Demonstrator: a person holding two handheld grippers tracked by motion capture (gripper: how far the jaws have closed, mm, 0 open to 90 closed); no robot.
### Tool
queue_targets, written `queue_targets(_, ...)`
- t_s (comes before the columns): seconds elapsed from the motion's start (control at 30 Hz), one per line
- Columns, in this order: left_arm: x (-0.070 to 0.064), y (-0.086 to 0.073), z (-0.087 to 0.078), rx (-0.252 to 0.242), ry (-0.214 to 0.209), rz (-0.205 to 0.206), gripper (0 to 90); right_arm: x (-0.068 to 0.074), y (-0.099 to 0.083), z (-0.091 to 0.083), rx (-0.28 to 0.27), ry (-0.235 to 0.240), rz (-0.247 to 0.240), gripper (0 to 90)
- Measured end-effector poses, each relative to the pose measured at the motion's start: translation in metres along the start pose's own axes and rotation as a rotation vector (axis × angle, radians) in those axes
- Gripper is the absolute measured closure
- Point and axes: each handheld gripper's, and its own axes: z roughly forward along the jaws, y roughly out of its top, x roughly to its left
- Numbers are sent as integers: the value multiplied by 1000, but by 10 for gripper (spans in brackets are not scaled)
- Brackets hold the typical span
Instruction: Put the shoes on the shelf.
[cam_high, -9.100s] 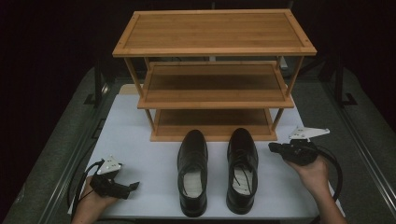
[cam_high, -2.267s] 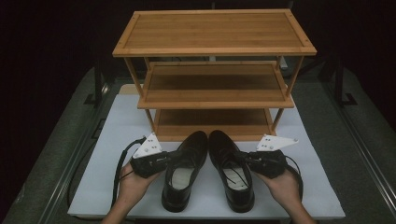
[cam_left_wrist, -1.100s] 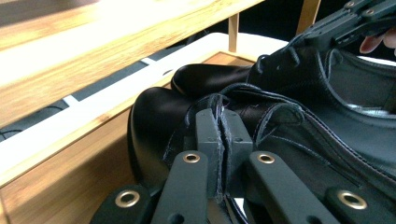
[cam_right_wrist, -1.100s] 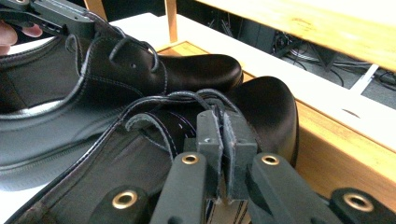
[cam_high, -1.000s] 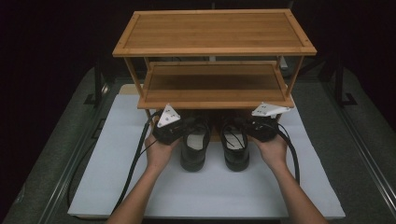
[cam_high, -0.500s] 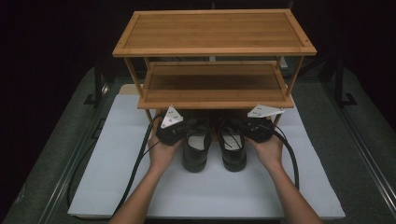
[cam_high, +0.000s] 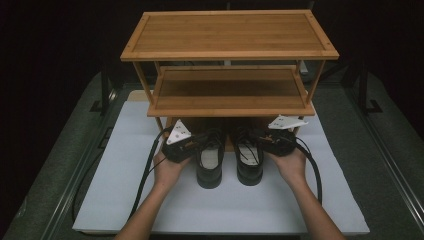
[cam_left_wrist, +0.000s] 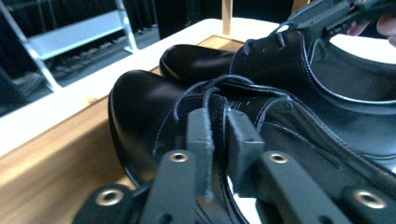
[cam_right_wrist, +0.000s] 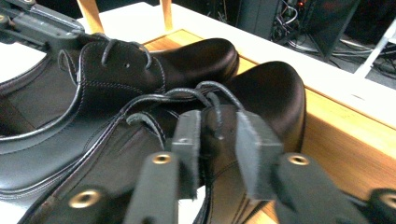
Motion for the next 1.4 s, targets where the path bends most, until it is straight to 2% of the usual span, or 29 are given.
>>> queue_targets(0.07,4,0,-6,-4,-10,-15,582,-2,0,-6,-14,0,14,577)
queue_targets(0.1,4,0,-8,-4,-15,-18,582,-3,1,-11,-14,2,17,557)
queue_targets(0.23,5,-2,-22,20,-40,-23,479,-2,-1,-25,-9,15,19,507)
queue_targets(0.3,5,-6,-31,29,-54,-31,444,-1,-4,-35,-17,29,19,501)
queue_targets(0.37,6,-10,-39,34,-66,-41,422,1,-8,-43,-36,15,10,499)
queue_targets(0.5,4,-20,-55,45,-84,-56,377,4,-16,-60,-21,24,8,480)
queue_targets(0.53,3,-24,-58,50,-88,-59,371,6,-20,-64,-30,18,3,480)
queue_targets(0.57,2,-28,-60,56,-89,-62,360,8,-26,-69,-9,20,4,458)
queue_targets(0.73,-3,-45,-65,106,-97,-59,304,11,-40,-76,8,20,5,410)
queue_targets(0.8,-6,-51,-64,123,-95,-55,273,11,-47,-76,38,25,10,361)
queue_targets(0.87,-9,-56,-62,132,-101,-61,248,13,-56,-75,40,29,7,350)
queue_targets(0.93,-13,-60,-58,143,-106,-66,217,13,-64,-71,78,33,20,303)
queue_targets(1.03,-19,-64,-49,180,-105,-42,170,16,-76,-60,127,60,24,281)
queue_targets(1.1,-22,-67,-43,197,-108,-37,156,18,-79,-56,139,66,20,275)
queue_targets(1.17,-26,-69,-38,211,-116,-32,149,21,-85,-48,165,93,9,268)
queue_targets(1.2,-28,-70,-33,226,-122,-20,135,23,-89,-41,205,104,3,241)
queue_targets(1.4,-35,-72,-23,240,-144,4,102,26,-91,-31,217,129,-6,220)
